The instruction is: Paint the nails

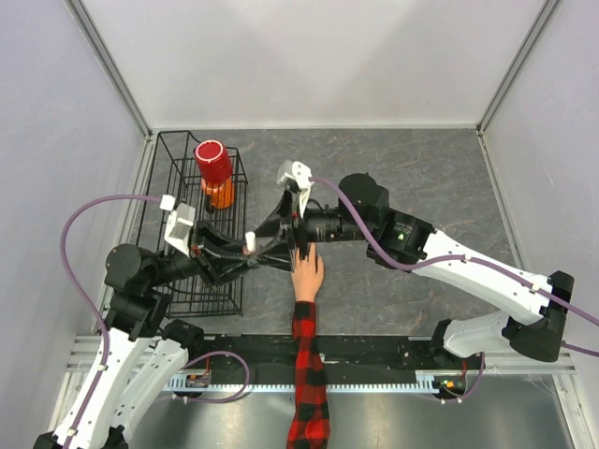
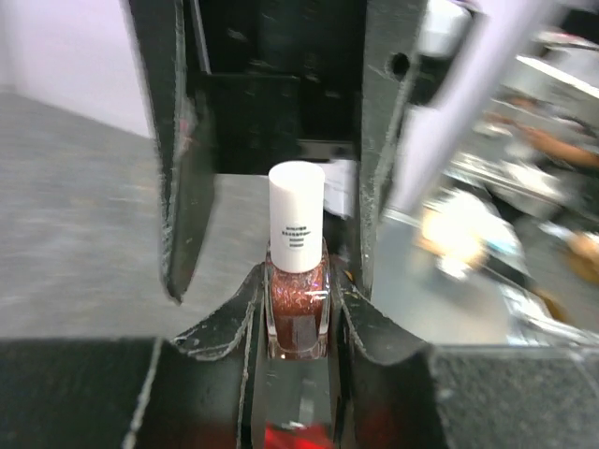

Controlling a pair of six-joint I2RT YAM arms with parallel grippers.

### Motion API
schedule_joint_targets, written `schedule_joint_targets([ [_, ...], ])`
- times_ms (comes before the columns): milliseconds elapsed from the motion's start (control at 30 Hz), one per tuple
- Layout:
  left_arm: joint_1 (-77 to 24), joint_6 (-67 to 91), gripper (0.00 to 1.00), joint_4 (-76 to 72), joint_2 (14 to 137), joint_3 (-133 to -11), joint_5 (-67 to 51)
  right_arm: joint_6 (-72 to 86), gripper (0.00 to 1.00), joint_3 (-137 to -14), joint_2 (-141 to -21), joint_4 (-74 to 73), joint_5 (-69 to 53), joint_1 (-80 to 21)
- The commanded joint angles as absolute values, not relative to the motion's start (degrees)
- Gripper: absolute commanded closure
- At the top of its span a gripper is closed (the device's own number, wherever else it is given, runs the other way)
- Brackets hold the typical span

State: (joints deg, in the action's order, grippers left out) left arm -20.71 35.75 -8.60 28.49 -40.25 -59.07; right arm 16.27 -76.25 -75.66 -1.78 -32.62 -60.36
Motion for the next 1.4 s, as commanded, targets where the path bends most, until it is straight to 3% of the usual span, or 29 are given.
schedule_joint_targets([
  [0,-20.4,20.0,0.98,6.6,28.1,-43.5,-36.5,24.0,0.23,-83.3,-77.3,-17.8,-3.0,-60.2],
  [300,-20.5,12.9,0.98,6.1,31.4,-42.9,-25.1,24.9,0.21,-94.3,-82.8,-21.4,16.2,-65.2],
  [467,-20.5,10.8,0.98,6.8,32.7,-44.0,-23.5,25.0,0.38,-99.7,-88.5,-22.9,24.9,-67.1],
  [800,-20.5,10.5,0.98,7.4,31.8,-43.6,-23.4,23.5,0.54,-106.0,-95.5,-24.3,23.3,-68.4],
  [900,-20.5,11.1,0.98,7.7,31.4,-43.5,-23.7,22.8,0.73,-105.4,-95.4,-24.4,22.9,-68.5],
  [933,-20.5,11.5,0.98,7.7,31.3,-43.6,-24.3,22.1,1.00,-104.9,-95.3,-24.3,21.7,-68.2],
  [1000,-20.4,12.2,0.98,7.6,31.7,-43.9,-31.5,17.6,1.00,-103.5,-93.9,-24.0,17.0,-67.3],
  [1133,-20.5,17.9,0.98,-1.3,33.8,-44.2,-56.5,13.2,1.00,-90.7,-88.3,-12.6,-22.7,-54.9],
  [1167,-20.4,23.9,0.98,-5.2,34.5,-43.6,-61.7,13.4,1.00,-86.3,-84.8,-6.7,-44.3,-53.0],
  [1200,-20.4,28.3,0.98,-11.0,35.3,-42.5,-68.5,20.5,1.00,-81.8,-83.5,8.7,-51.3,-51.5],
  [1267,-20.5,37.7,0.98,-23.0,35.5,-39.6,-70.5,26.3,1.00,-77.7,-84.4,16.3,-65.6,-50.4],
  [1367,-20.3,36.7,0.98,-20.2,35.9,-40.4,-69.2,37.1,1.00,-73.1,-83.2,31.7,-66.0,-50.0],
])
